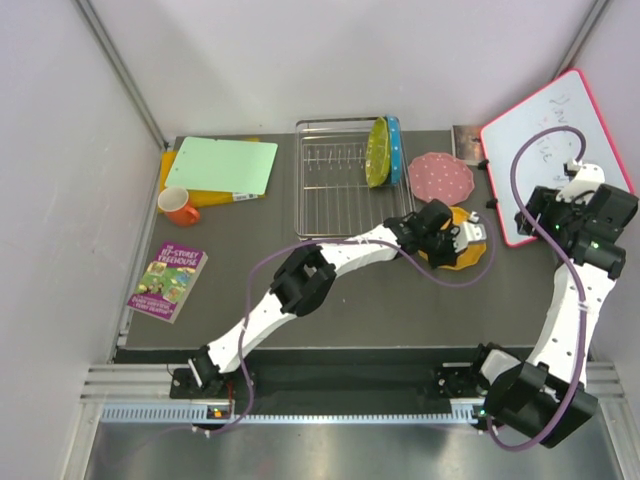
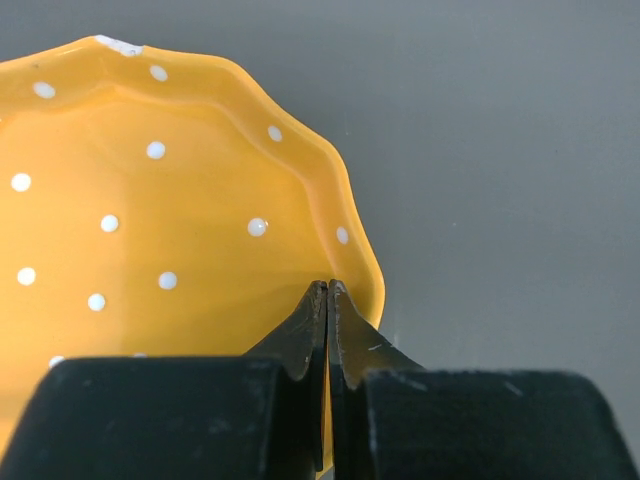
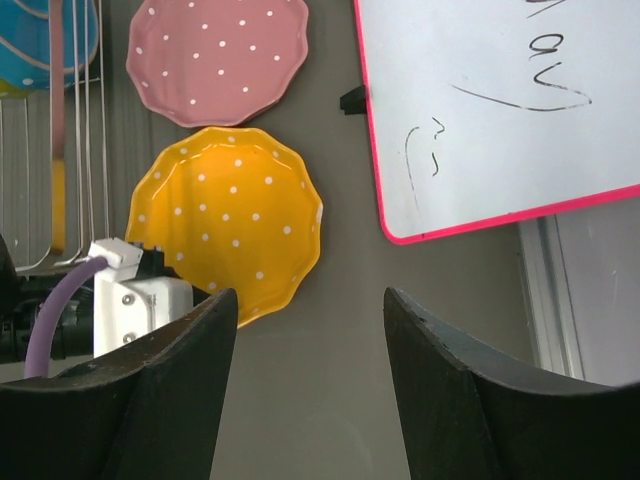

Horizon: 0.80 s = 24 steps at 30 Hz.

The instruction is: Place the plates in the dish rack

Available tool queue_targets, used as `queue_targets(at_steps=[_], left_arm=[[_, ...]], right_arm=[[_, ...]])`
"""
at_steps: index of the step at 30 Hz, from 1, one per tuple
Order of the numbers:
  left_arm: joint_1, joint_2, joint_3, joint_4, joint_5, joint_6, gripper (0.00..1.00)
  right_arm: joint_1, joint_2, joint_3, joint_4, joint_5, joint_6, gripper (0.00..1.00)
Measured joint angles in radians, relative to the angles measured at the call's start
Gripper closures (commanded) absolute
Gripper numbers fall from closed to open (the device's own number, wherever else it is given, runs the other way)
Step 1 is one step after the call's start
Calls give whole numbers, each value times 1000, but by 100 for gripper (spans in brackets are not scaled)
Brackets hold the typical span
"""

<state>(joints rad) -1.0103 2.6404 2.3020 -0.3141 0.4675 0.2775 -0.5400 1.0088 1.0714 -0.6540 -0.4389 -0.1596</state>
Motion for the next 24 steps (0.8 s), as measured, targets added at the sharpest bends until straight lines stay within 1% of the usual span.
queue_targets(at_steps=[2,7,8,9,11,12,13,15,18,21,24], left_arm=[[-4,-11,-16,-4,-1,29,100],[-32,-83,-116,-45,4,118,100],[-43,-103,-145,-60,11,136,100],[-51,-116,-161,-72,17,144,100],[-72,-154,-217,-91,27,164,100],[-79,-172,-242,-101,33,172,100],[-88,-199,-286,-104,37,175,100],[-101,-270,-395,-107,41,185,100],[-111,-391,-584,-105,33,195,100],[-111,-493,-732,-116,12,196,100],[-100,-560,-823,-125,-13,188,100]], right_arm=[[0,4,0,0,-1,7,39],[0,8,-4,-2,-5,15,36],[0,8,-4,-3,-6,14,35],[0,8,-4,-3,-8,13,29],[0,9,-4,-9,-16,4,22],[-2,12,-4,-16,-27,-10,20],[-3,18,-4,-29,-47,-29,19],[-7,49,2,-77,-106,-84,19],[-11,146,27,-196,-217,-201,20],[-13,300,58,-339,-310,-354,20],[-13,436,77,-460,-362,-492,19]])
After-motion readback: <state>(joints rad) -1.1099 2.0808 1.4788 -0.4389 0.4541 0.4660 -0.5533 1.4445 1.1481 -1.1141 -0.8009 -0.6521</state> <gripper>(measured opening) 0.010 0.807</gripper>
